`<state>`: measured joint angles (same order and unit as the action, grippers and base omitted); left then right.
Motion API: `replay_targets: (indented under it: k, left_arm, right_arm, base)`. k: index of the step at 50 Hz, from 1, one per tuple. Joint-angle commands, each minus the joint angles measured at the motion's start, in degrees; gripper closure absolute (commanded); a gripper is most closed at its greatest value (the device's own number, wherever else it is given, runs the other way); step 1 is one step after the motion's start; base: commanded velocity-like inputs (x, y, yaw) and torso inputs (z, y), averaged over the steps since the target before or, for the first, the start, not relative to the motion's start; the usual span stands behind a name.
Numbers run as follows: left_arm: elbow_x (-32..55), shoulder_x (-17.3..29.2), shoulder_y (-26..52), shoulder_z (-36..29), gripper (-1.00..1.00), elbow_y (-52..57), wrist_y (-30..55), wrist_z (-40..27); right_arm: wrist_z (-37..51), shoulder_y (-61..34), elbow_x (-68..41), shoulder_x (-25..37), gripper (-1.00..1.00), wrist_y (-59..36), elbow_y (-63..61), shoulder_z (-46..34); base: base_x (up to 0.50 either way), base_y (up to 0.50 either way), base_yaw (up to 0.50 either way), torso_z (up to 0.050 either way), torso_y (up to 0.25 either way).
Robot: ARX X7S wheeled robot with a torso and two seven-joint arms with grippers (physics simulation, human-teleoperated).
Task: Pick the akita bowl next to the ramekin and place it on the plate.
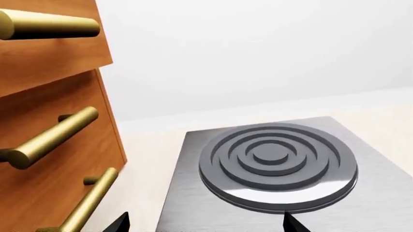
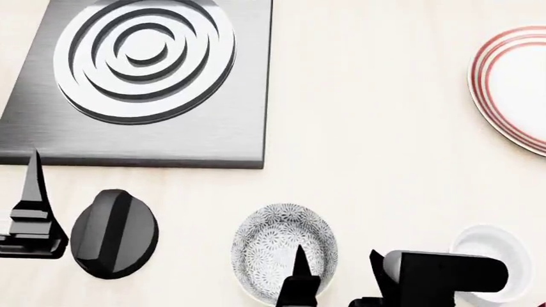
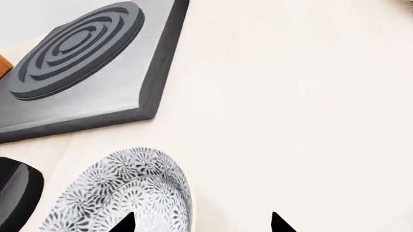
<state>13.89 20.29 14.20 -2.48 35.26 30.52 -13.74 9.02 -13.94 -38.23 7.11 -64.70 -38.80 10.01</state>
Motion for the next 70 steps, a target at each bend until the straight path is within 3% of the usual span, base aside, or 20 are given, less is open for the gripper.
replay_targets:
  k: [1,7,8,43,70]
  left_arm:
    - [0.05,0.14,-0.24,-0.15,-1.00,-0.17,-0.24,-0.21]
    - [0.08,0.22,-0.16,-0.25,-1.00,-0.35,-0.33,-0.29]
    - [0.09,0.23,-0.10,-0.26,-1.00,-0.38,-0.31,-0.31]
    - [0.14,0.67,-0.21,-0.87,-1.00,-1.15,-0.96,-0.79]
    - [0.46,1.19,-0.25,-1.12,-1.00,-0.96,-1.02,-1.08]
  right_arm:
    - [0.09,0.04,-1.03,0.04,-1.00,0.51,1.40,-0.07]
    - [0.01,0.09,-1.23,0.26,-1.00,1.08,2.07,-0.44]
    - [0.03,0.07,-1.28,0.31,1.00,1.12,2.07,-0.52]
    - [3.19,-0.40,-7.49,-1.09,1.00,0.93,1.27,2.51]
    - [15.19,-8.09,-27.91,-2.16,1.00,-8.89,-3.98,11.69]
  base:
    - [0.00,0.00,0.00,0.000,0.000]
    - [0.00,0.00,0.00,0.000,0.000]
    - [0.00,0.00,0.00,0.000,0.000]
    - [0.00,0.00,0.00,0.000,0.000]
    - [0.00,0.00,0.00,0.000,0.000]
